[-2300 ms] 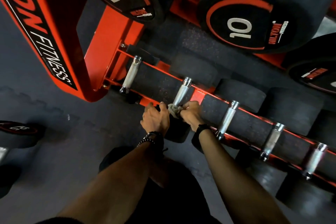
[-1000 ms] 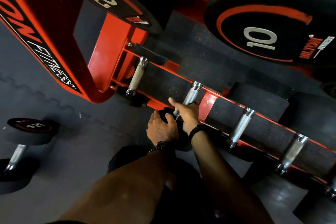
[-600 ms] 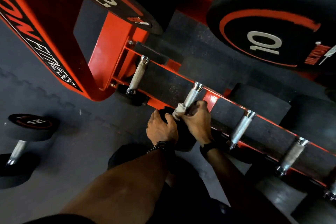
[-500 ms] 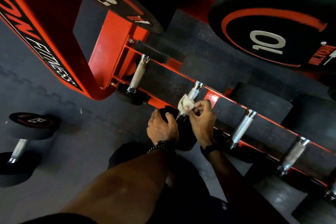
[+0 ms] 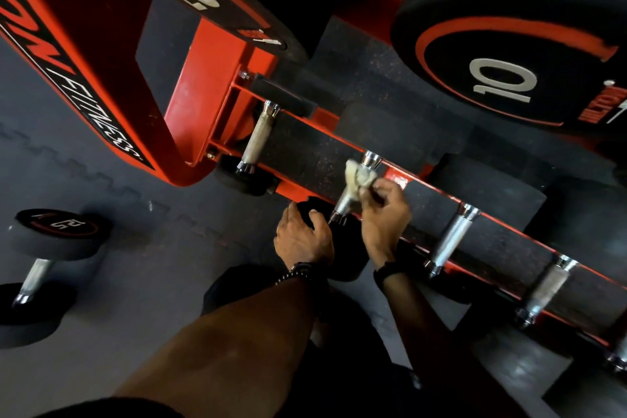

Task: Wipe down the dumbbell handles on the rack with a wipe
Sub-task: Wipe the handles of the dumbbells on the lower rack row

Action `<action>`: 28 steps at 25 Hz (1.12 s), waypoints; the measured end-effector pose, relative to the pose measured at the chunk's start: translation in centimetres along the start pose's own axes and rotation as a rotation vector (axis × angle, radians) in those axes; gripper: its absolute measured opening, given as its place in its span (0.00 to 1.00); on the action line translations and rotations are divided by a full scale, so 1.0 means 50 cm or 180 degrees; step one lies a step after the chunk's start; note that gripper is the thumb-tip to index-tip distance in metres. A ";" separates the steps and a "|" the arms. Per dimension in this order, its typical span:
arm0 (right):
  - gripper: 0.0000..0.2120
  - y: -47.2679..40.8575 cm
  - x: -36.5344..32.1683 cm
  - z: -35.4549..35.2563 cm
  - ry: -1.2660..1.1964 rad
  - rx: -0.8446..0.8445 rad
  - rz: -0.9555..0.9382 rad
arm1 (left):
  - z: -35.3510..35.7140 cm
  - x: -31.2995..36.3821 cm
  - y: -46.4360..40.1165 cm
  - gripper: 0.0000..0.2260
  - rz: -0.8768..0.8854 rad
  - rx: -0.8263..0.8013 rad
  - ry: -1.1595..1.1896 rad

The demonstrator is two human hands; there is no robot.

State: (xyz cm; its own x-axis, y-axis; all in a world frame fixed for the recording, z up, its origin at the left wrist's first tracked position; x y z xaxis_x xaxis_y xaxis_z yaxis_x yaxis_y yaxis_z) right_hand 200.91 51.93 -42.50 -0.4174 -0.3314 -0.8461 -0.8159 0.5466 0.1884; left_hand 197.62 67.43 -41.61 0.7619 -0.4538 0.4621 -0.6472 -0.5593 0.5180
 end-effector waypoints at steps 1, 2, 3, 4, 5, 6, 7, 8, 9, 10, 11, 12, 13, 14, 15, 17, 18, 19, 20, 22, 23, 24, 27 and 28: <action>0.08 -0.027 -0.013 0.003 -0.0090 0.0215 -0.0054 | 0.001 0.002 0.000 0.31 0.0002 -0.0006 -0.0009; 0.08 -0.042 -0.021 0.007 -0.0068 0.0305 -0.0154 | 0.002 0.002 0.000 0.32 -0.0006 -0.0004 -0.0015; 0.07 -0.040 -0.020 0.009 0.0091 0.0262 -0.0259 | 0.001 0.000 -0.001 0.32 -0.0011 0.0004 -0.0014; 0.06 -0.024 -0.011 0.009 0.0385 0.0086 -0.0281 | 0.001 -0.002 -0.002 0.31 -0.0012 0.0008 -0.0010; 0.07 0.004 -0.004 0.008 0.0734 -0.0183 -0.0261 | 0.001 -0.002 -0.002 0.30 -0.0002 0.0006 0.0002; 0.08 0.032 0.016 0.010 0.0977 -0.0507 -0.0163 | 0.000 -0.002 -0.003 0.28 0.0007 -0.0007 0.0009; 0.09 0.046 0.029 0.009 0.1051 -0.0756 0.0005 | 0.000 -0.003 -0.001 0.27 0.0007 -0.0017 0.0015; 0.09 0.037 0.031 0.013 0.0946 -0.0846 0.0181 | 0.000 -0.003 0.000 0.26 0.0001 -0.0016 0.0028; 0.09 0.009 0.028 0.022 0.0711 -0.0772 0.0327 | 0.001 -0.001 0.000 0.27 -0.0002 -0.0005 0.0041; 0.09 -0.027 0.018 0.031 0.0264 -0.0612 0.0584 | 0.002 0.001 0.000 0.28 -0.0015 -0.0007 0.0033; 0.06 -0.055 -0.002 0.038 -0.0402 -0.0538 0.0862 | 0.003 0.001 -0.001 0.30 -0.0028 -0.0006 0.0016; 0.05 -0.071 -0.007 0.049 -0.1027 -0.0632 0.1066 | 0.003 -0.001 -0.001 0.31 -0.0028 -0.0001 0.0010; 0.08 -0.066 -0.009 0.054 -0.1363 -0.0809 0.1207 | 0.003 -0.003 0.000 0.31 -0.0017 0.0006 0.0016; 0.12 -0.044 -0.002 0.054 -0.1324 -0.1100 0.1333 | 0.002 -0.004 -0.001 0.31 -0.0009 0.0011 0.0028; 0.16 -0.006 0.002 0.049 -0.1212 -0.1554 0.1460 | 0.001 -0.004 -0.002 0.29 -0.0001 0.0013 0.0046; 0.16 0.030 0.011 0.044 -0.1129 -0.2209 0.1709 | 0.000 -0.004 -0.001 0.27 0.0017 -0.0007 0.0068; 0.12 0.012 0.005 0.048 -0.1371 -0.2267 0.1823 | 0.000 -0.003 0.000 0.26 0.0020 -0.0007 0.0068; 0.10 -0.024 -0.007 0.057 -0.1905 -0.2146 0.1967 | 0.000 -0.001 -0.002 0.26 0.0011 0.0001 0.0068; 0.08 -0.060 -0.019 0.069 -0.2491 -0.1953 0.2050 | 0.001 0.001 -0.002 0.26 0.0005 0.0003 0.0049; 0.07 -0.088 -0.018 0.087 -0.2964 -0.1714 0.1901 | 0.001 -0.001 -0.001 0.26 0.0028 0.0017 0.0035; 0.08 -0.073 -0.006 0.087 -0.2797 -0.1761 0.1774 | 0.001 -0.002 -0.001 0.25 0.0049 0.0024 0.0045; 0.11 -0.042 0.018 0.089 -0.2527 -0.1970 0.1699 | 0.000 -0.002 0.000 0.24 0.0066 0.0028 0.0062; 0.18 0.002 0.035 0.077 -0.2136 -0.2294 0.1773 | -0.003 0.000 0.002 0.24 0.0088 0.0052 0.0100; 0.18 -0.019 0.021 0.078 -0.2244 -0.2113 0.1870 | -0.002 0.002 0.001 0.26 0.0087 0.0058 0.0087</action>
State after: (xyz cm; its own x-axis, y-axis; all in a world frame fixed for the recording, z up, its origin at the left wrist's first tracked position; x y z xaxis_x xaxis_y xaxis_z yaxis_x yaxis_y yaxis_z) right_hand 202.82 54.04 -45.54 -0.6589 0.4642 -0.5919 -0.7063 -0.1111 0.6991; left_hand 197.65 67.43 -41.44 0.7429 -0.4500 0.4955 -0.6670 -0.5597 0.4918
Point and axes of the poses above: each hand's wrist, its own y-axis away from the middle knuckle, its own z-axis out of the palm, x = y × z, the point moved 4 cm from there along -y, towards the middle knuckle, and after that the axes turned 4 degrees about -z, right-handed, at the moved point
